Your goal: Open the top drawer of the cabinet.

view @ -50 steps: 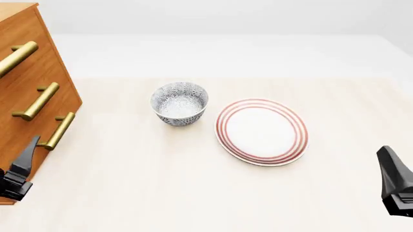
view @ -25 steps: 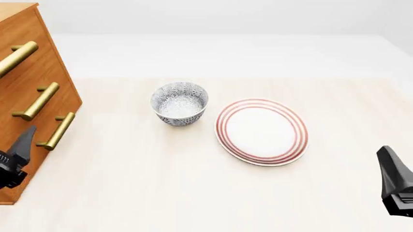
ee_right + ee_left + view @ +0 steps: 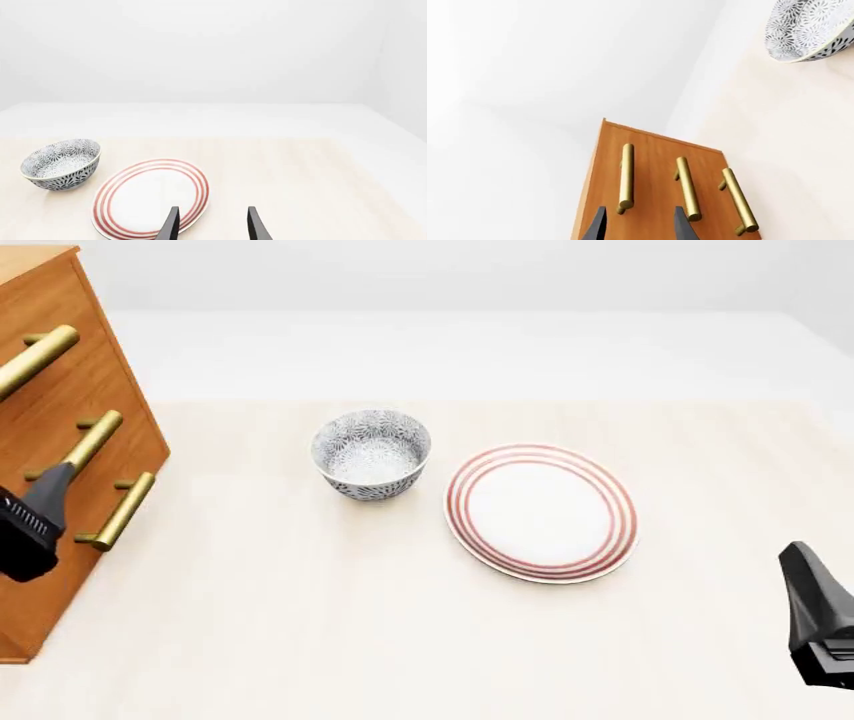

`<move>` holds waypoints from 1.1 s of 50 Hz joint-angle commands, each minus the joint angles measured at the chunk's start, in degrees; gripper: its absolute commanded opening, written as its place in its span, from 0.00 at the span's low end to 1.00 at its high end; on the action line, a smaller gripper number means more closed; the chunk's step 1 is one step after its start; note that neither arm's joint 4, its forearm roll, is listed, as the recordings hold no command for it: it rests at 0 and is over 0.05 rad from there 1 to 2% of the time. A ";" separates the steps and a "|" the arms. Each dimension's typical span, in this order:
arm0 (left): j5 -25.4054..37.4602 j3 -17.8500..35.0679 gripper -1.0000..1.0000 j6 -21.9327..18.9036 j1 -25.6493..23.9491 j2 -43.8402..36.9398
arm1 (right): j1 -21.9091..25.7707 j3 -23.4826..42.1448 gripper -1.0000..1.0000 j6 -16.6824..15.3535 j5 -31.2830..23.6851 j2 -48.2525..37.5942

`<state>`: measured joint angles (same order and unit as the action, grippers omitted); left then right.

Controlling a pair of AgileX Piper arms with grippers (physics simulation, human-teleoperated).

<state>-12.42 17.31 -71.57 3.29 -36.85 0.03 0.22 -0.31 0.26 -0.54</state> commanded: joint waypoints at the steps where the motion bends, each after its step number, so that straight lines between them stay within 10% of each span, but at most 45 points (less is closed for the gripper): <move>1: -5.43 1.05 1.00 -3.95 0.11 -6.40 | -0.02 -0.03 1.00 0.10 -0.05 0.08; 55: -14.32 4.80 1.00 -7.60 4.09 -18.33 | -0.02 -0.03 1.00 0.11 -0.05 0.08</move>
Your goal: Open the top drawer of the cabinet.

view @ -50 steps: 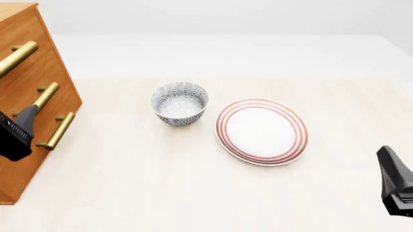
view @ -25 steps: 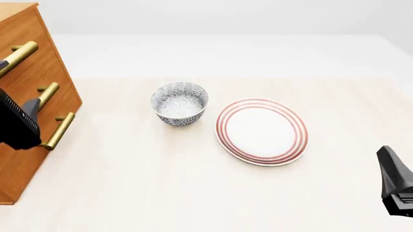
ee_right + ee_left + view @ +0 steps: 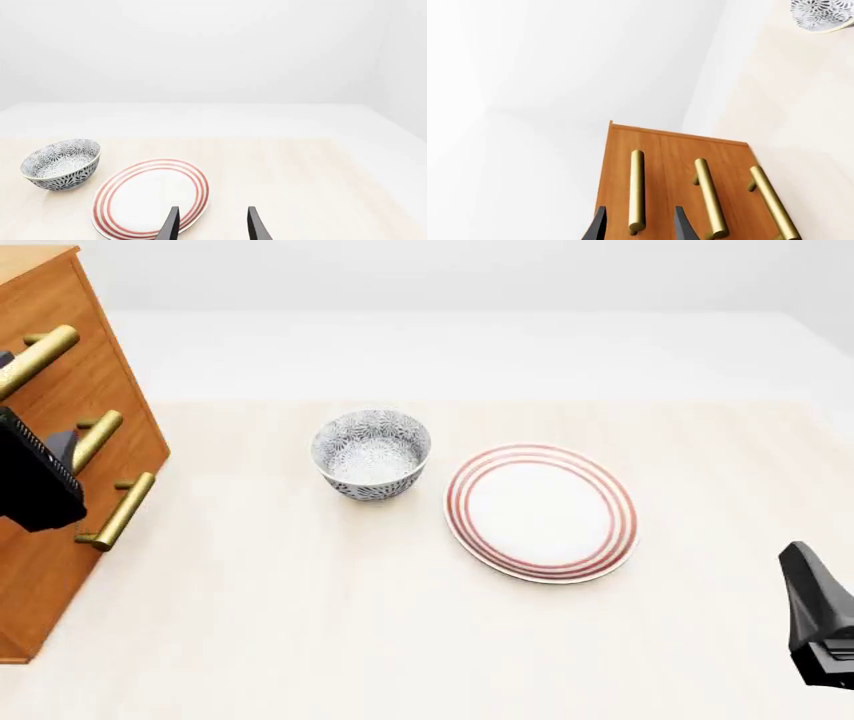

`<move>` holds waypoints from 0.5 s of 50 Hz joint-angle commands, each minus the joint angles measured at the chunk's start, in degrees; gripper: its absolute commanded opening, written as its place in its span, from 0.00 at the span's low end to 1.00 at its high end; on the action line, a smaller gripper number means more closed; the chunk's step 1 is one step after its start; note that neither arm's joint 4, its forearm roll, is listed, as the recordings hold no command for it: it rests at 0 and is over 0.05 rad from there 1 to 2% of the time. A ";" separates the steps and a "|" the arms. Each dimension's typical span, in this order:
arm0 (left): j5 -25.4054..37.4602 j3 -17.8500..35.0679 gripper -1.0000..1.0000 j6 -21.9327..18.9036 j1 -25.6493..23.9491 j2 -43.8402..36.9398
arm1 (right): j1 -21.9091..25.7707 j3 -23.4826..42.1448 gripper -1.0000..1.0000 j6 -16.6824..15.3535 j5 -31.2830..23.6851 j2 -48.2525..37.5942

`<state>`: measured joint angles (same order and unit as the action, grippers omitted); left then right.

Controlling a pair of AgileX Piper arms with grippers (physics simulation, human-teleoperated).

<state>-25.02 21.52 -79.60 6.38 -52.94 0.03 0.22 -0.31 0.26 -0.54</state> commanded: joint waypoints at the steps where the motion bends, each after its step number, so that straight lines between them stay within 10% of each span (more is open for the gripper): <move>1: -1.60 0.78 1.00 0.55 0.99 -2.42 | 0.00 -0.03 1.00 0.12 -0.05 0.07; 25: -3.03 1.77 1.00 0.07 3.36 -5.04 | -0.01 -0.03 1.00 0.10 -0.05 0.08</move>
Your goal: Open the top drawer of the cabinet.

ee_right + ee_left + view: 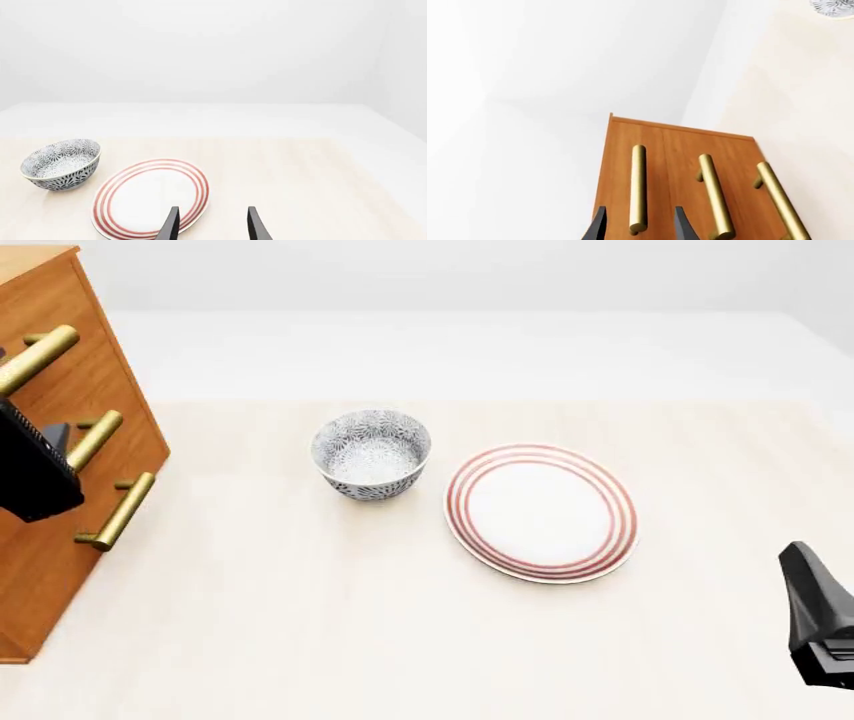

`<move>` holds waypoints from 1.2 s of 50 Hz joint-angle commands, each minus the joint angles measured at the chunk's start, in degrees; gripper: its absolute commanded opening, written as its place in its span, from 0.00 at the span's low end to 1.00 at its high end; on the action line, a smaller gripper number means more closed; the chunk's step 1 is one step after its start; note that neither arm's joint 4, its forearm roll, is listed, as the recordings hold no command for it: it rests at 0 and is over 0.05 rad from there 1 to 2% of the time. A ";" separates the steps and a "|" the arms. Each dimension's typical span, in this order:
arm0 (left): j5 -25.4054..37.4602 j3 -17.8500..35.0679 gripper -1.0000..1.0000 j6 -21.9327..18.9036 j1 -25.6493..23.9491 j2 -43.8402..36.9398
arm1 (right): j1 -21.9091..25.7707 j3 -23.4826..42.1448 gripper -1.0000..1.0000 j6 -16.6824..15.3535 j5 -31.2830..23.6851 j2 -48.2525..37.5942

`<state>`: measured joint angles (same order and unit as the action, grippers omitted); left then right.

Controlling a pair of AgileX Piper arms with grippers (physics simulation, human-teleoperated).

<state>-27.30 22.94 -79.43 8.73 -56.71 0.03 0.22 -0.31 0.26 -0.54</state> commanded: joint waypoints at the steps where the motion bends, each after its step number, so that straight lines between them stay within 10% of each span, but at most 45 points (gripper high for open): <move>1: -0.74 0.35 1.00 -0.10 1.00 -1.27 | -0.01 -0.03 1.00 0.10 -0.05 0.08; 60: -2.40 6.81 1.00 0.52 6.91 -10.42 | -0.01 -0.03 1.00 0.10 -0.05 0.08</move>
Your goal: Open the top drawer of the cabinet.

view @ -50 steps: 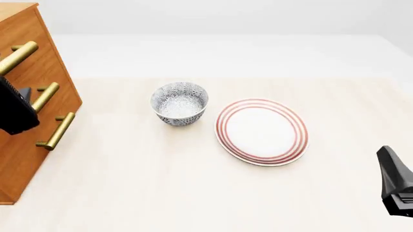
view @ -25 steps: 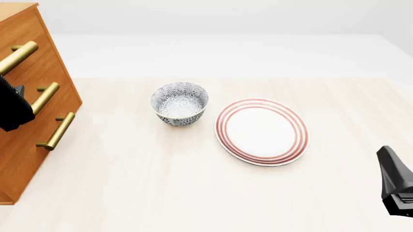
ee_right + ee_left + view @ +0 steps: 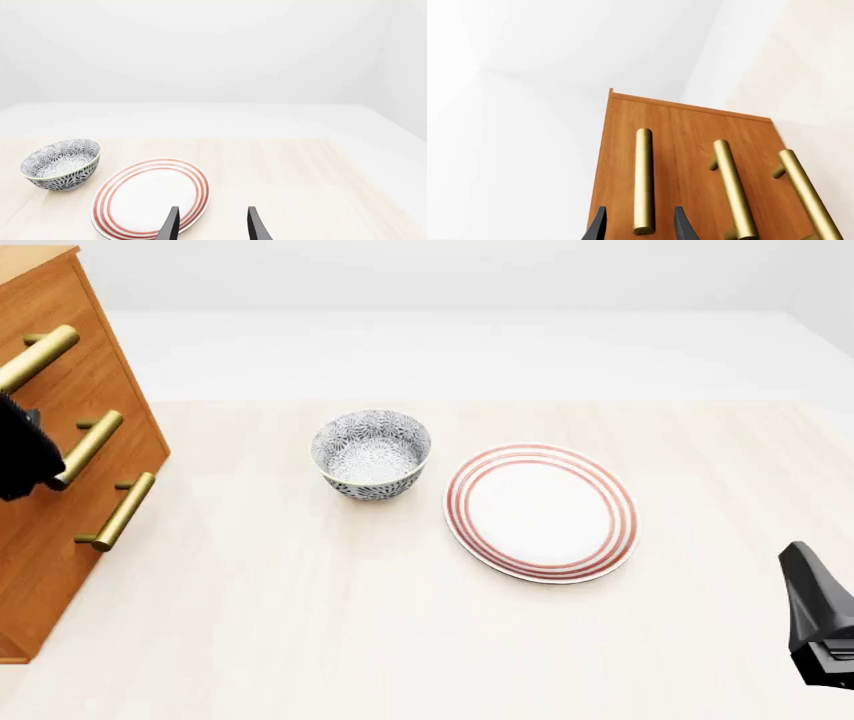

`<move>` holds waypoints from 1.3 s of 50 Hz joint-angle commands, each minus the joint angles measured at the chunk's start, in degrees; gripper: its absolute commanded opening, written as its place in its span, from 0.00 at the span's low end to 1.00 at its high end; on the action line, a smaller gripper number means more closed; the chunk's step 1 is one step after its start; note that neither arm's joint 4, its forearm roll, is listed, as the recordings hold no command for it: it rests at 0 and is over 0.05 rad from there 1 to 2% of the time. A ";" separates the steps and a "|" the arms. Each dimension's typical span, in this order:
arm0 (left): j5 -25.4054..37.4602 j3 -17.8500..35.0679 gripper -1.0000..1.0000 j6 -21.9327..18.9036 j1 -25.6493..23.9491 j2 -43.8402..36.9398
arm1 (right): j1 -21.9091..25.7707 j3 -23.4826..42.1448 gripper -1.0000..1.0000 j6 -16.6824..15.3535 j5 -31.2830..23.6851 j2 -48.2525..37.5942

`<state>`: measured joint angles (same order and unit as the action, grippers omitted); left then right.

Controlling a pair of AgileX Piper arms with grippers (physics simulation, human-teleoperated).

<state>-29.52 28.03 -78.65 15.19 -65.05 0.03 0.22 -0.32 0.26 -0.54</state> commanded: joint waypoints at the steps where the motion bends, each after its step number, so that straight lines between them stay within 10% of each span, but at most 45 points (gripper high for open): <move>1: -0.35 1.86 1.00 -0.26 0.54 -2.29 | -0.01 -0.03 1.00 0.11 -0.05 0.08; 11: -0.33 2.73 1.00 0.05 0.75 -3.12 | -0.02 -0.03 1.00 0.12 -0.05 0.08; 12: -1.15 2.38 0.00 -0.28 1.00 -3.14 | -0.02 -0.03 1.00 0.11 -0.05 0.06; 65: -2.22 -3.37 0.00 -3.00 -4.46 1.54 | 0.00 -0.03 1.00 0.11 -0.05 0.07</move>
<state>-31.64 26.92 -80.82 10.87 -65.57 0.03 0.22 -0.31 0.26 -0.54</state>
